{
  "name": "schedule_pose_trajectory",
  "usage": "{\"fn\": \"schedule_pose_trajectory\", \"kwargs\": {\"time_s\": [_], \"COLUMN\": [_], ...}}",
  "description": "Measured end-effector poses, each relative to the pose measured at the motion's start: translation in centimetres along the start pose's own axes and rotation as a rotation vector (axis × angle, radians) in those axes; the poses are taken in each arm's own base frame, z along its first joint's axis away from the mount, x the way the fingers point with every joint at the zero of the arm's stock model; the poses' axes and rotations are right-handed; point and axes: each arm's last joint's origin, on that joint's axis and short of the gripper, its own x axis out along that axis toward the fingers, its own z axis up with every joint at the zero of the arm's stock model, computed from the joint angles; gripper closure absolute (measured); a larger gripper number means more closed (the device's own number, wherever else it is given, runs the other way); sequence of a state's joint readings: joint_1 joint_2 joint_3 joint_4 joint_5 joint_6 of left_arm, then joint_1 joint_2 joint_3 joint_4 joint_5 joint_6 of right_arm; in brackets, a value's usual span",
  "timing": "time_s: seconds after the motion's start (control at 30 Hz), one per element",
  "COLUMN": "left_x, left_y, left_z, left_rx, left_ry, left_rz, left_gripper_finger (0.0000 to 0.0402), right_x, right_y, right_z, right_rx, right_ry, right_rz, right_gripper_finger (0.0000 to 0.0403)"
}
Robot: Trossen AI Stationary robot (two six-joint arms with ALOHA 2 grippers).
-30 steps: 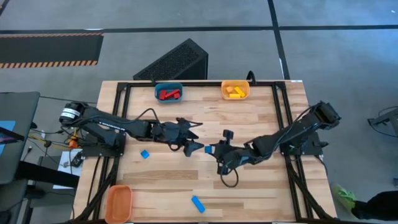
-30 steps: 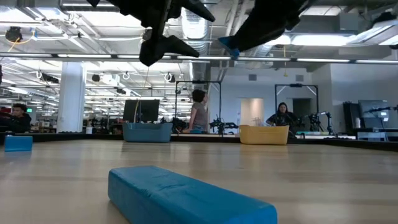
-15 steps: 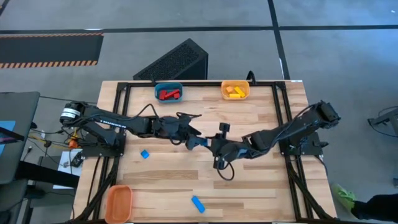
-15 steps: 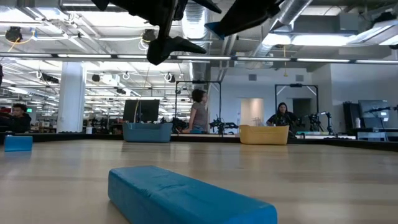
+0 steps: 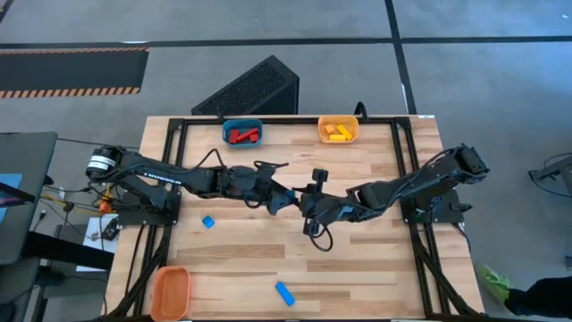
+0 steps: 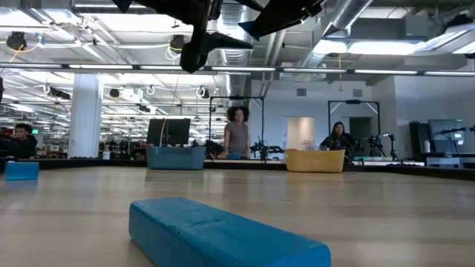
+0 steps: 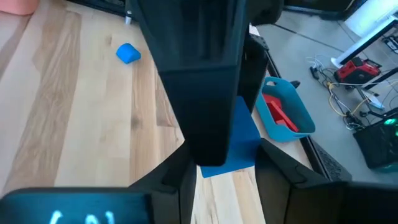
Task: Sort & place blocks by color
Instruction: Put the bottom right blue block into the orange bin
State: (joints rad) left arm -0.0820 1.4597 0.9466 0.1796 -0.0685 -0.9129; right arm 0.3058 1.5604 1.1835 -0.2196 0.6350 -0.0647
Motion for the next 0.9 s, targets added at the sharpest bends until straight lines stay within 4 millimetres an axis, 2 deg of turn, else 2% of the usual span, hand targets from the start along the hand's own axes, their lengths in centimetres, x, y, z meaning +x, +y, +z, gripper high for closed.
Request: {"fn": "schedule_pose_trajectory", "kwargs": {"time_s": [0.27, 0.37, 0.73, 0.9], "left_x": [0.03, 0.01, 0.01, -0.09], "left_y": [0.13, 0.18, 0.14, 0.50], "left_z": [0.36, 0.42, 0.39, 0.57], "left_rx": [0.005, -0.005, 0.009, 0.023], "left_ry": [0.028, 0.030, 0.028, 0.031], "left_rz": [-0.036, -0.037, -0.037, -0.008], "left_gripper_finger": [0.0308, 0.0340, 0.0325, 0.0336], "right_x": [-0.02, 0.01, -0.03, -0.02], "right_y": [-0.03, -0.10, -0.07, -0.07], "right_z": [0.35, 0.29, 0.35, 0.21], "right_rx": [-0.035, -0.043, -0.029, 0.039], "right_ry": [-0.030, -0.025, -0.030, -0.018], "right_rz": [-0.009, -0.025, -0.032, -0.030], "right_gripper_finger": [0.0261, 0.0262, 0.0258, 0.0233]}}
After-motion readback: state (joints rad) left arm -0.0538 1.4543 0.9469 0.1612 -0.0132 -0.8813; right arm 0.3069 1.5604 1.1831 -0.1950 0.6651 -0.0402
